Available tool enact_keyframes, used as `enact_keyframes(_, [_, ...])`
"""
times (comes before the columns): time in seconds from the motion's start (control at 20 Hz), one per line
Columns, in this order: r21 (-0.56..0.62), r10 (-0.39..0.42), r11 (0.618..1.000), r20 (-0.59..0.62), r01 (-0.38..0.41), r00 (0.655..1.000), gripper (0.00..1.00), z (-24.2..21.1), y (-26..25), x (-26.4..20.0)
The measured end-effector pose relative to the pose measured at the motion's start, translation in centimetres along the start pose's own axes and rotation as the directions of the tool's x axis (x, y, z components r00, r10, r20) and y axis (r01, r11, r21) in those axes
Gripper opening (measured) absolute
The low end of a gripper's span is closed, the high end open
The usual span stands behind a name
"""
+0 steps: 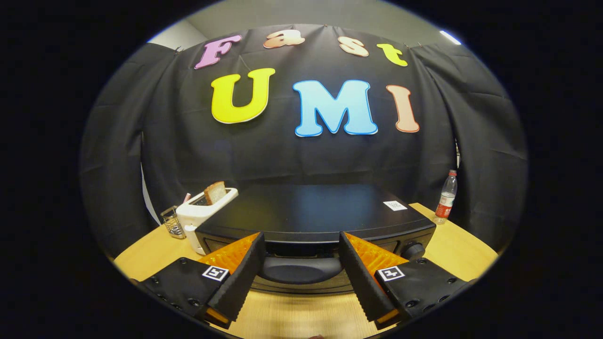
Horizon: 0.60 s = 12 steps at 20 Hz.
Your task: Open the toaster oven, put the food inside, and close the toaster oven door.
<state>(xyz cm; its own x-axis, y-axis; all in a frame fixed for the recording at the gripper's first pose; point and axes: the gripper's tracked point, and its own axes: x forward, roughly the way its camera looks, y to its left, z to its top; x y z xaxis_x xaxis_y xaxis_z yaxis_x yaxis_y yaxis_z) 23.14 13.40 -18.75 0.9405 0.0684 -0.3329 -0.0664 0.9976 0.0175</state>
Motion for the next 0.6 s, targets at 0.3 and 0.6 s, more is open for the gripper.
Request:
enact_keyframes(0.3, [0.002, -0.011, 1.000, 0.024, 0.011, 1.000, 1.00, -0.5, 0.2, -1.6])
enact_keyframes(0.6, [-0.016, -0.005, 1.000, 0.007, 0.005, 1.000, 1.00, -3.1, 0.4, -5.0])
